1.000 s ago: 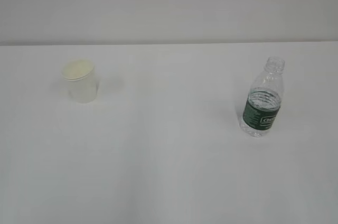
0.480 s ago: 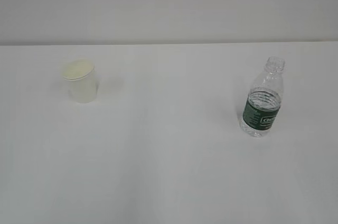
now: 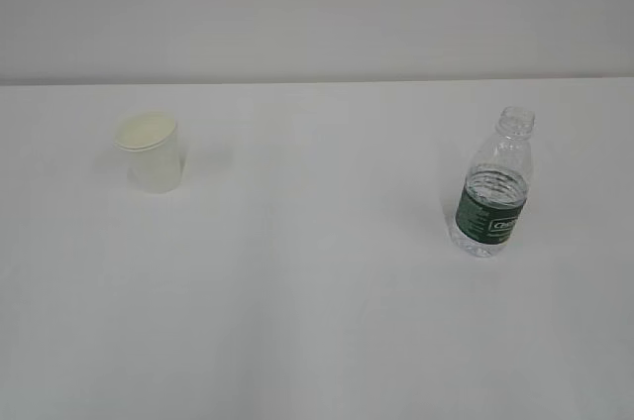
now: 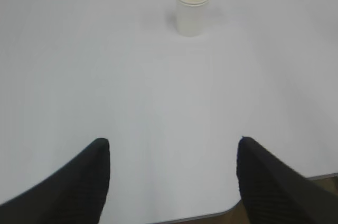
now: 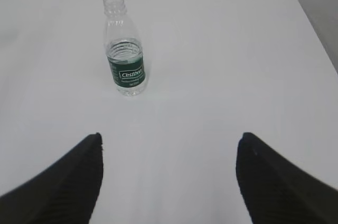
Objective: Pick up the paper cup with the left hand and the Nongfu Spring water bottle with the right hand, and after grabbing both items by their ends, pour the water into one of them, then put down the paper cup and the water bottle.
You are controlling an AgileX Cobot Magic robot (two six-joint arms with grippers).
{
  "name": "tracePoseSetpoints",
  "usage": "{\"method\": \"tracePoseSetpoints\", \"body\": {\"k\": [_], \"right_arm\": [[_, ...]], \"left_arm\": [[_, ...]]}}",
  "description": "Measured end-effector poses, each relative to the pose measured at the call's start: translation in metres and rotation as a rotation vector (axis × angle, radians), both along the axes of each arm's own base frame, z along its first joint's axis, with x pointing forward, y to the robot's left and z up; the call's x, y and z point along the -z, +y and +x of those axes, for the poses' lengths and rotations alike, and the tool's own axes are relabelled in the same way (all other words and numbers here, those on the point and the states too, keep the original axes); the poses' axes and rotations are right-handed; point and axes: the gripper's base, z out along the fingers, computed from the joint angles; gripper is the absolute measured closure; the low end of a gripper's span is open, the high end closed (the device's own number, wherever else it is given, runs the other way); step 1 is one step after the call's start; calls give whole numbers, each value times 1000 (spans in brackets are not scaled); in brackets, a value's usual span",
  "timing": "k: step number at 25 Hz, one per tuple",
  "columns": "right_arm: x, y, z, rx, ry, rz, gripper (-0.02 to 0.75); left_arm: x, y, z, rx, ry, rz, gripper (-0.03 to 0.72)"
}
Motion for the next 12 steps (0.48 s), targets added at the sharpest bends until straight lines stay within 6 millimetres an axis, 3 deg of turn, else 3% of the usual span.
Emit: {"method": "tracePoseSetpoints", "body": {"k": [7, 12], "right_arm": [[-2, 0, 1, -2, -22, 2, 150], [-8, 2, 6, -10, -64, 6, 151]], "left_arm": [[-2, -1, 4, 0, 16, 3, 154], [-17, -3, 18, 3, -4, 1, 154]]}}
